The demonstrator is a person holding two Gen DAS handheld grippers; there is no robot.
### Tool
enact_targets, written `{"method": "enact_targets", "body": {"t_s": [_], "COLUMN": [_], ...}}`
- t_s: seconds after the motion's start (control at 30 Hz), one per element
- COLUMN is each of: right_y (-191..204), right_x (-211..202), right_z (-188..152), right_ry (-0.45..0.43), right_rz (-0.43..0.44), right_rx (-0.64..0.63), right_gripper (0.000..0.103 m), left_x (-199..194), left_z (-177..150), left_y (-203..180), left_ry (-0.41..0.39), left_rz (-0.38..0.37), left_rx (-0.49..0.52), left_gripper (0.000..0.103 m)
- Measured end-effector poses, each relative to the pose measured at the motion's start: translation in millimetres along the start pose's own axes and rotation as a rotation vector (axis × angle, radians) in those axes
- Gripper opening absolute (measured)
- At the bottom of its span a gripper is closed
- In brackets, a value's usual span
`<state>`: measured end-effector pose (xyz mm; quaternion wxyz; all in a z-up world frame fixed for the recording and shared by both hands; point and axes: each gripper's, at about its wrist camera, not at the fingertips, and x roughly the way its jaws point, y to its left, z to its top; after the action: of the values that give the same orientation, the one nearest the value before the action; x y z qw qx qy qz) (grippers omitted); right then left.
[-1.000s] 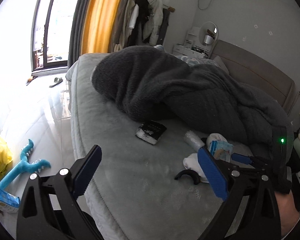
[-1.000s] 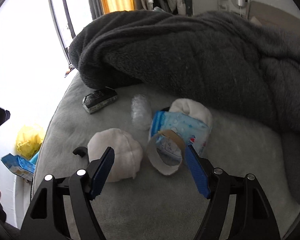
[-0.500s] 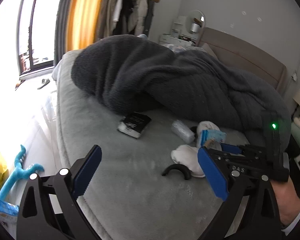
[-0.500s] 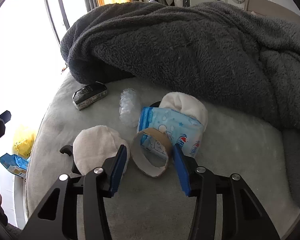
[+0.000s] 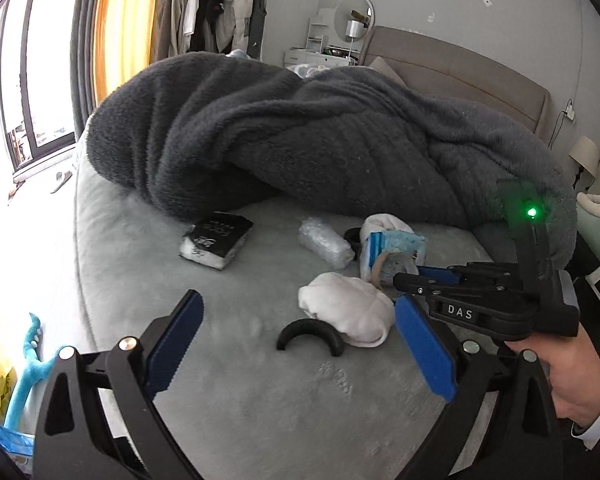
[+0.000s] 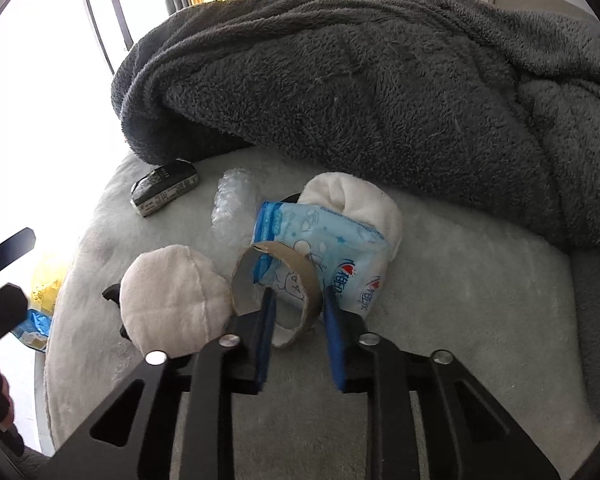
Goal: Collect trash
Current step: 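Grasp the white tissue ball with the left tool while the right tool grasps a tape roll, then carry the tissue and tape roll in both tools to the teal bin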
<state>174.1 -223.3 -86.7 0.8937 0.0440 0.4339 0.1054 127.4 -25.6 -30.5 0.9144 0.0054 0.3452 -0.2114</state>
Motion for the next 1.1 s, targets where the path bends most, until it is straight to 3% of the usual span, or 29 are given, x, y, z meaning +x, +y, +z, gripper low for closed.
{"method": "enact_targets", "body": {"t_s": [0.2, 0.53, 0.87, 1.1], "right_y": [-8, -29, -53, -68], "right_x": [-5, -26, -42, -46], "right_z": [-6, -4, -4, -10], "right_ry": [-0.004, -0.066, -0.108, -0.105], "right_rz": [0.019, 0.096, 0.133, 0.128], "right_rx": [-0.013, 0.021, 0.066, 0.083], "right_gripper": [0.005, 0.002, 0.002, 0.002], "left_x": [14, 43, 71, 92], "left_z": [2, -3, -2, -5], "left_y": [-17, -45, -62, -69], "left_ry": [0.021, 0.078, 0.157, 0.223], "left_rz": [-0.002, 0.015, 0.126, 0.157], "left_rx": [0.031, 0.093, 0.179, 0.202], "left_gripper": [0.098, 0.098, 0.097, 0.078]}}
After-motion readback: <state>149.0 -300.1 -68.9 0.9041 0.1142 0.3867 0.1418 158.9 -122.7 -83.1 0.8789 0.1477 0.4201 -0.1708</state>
